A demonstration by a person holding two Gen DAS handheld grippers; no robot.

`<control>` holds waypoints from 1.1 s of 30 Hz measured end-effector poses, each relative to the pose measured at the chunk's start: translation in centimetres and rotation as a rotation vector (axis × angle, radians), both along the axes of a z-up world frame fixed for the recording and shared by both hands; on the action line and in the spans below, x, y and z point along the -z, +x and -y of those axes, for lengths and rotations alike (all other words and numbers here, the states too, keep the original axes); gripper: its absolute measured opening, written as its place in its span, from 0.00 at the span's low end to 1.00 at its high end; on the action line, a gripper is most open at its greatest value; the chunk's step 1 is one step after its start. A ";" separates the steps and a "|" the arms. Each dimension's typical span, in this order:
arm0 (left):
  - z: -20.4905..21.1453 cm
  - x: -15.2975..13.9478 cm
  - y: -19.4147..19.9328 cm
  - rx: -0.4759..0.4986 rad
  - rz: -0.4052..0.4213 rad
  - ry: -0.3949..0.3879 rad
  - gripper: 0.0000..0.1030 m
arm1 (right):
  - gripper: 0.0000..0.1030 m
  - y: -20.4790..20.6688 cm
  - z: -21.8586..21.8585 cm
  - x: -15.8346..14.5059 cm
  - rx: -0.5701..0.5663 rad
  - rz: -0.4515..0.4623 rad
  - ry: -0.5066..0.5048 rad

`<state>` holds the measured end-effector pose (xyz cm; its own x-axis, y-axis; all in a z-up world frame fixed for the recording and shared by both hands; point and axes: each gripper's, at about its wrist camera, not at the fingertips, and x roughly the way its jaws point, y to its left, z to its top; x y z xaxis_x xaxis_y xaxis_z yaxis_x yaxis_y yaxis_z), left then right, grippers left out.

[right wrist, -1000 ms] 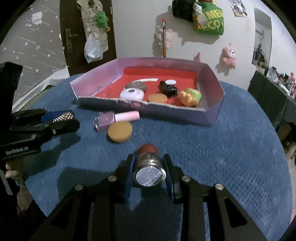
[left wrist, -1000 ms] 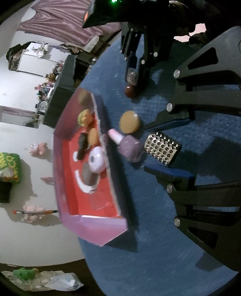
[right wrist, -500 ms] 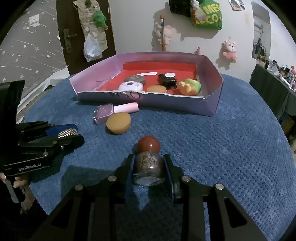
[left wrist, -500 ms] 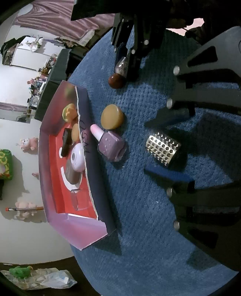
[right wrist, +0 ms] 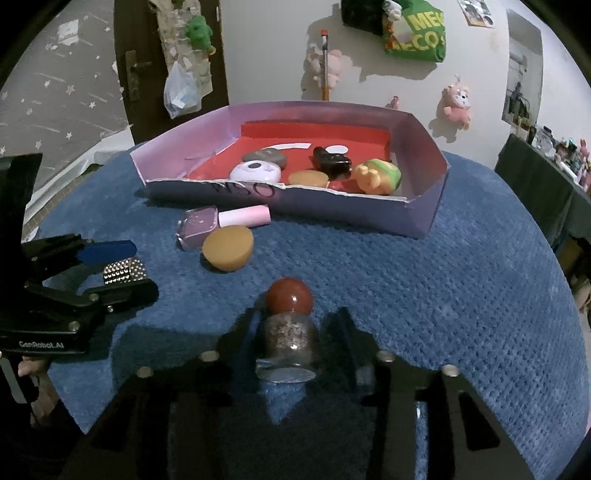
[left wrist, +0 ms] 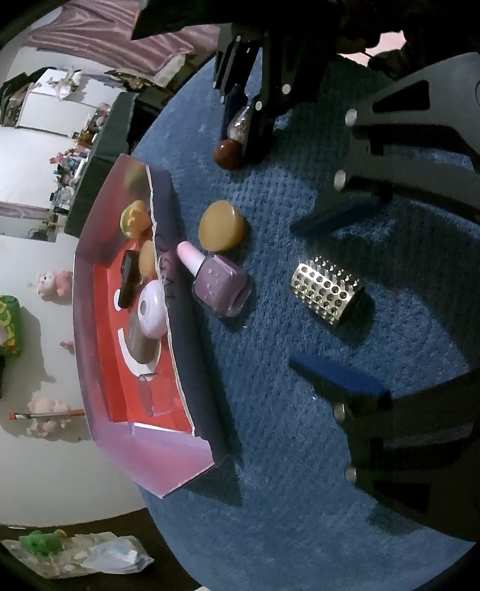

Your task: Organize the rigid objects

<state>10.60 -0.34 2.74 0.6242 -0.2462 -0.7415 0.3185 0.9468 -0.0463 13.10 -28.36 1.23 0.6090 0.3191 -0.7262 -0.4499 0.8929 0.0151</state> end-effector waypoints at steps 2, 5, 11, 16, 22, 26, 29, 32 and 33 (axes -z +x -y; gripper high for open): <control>0.3 0.0 0.0 0.002 0.017 0.036 0.32 | 0.32 -0.2 -0.4 0.0 -0.022 0.006 -0.008; 0.1 -0.1 -0.1 0.006 0.007 0.009 0.32 | 0.32 -0.6 -0.6 0.1 -0.030 0.029 -0.017; -0.1 -0.2 -0.1 0.004 0.007 -0.001 0.32 | 0.32 -0.5 -0.2 0.1 -0.021 0.015 0.021; -0.6 -1.8 0.0 0.010 0.033 -0.028 0.32 | 0.32 -0.6 0.0 -0.2 -0.026 0.022 0.049; -1.2 -5.3 2.6 0.041 0.075 -0.041 0.32 | 0.32 0.9 0.2 -2.6 -0.047 0.039 0.099; -1.9 -7.5 6.7 0.034 0.072 -0.019 0.32 | 0.32 3.9 0.6 -5.5 -0.037 0.067 0.128; -2.1 -8.4 10.2 0.027 0.052 0.022 0.32 | 0.32 7.3 0.8 -7.7 -0.023 0.071 0.136; -2.1 -8.5 13.6 0.021 0.019 0.067 0.32 | 0.32 11.0 0.5 -9.1 -0.020 0.059 0.107; -2.1 -8.4 14.5 0.019 0.005 0.074 0.32 | 0.32 12.5 0.3 -9.3 -0.016 0.048 0.089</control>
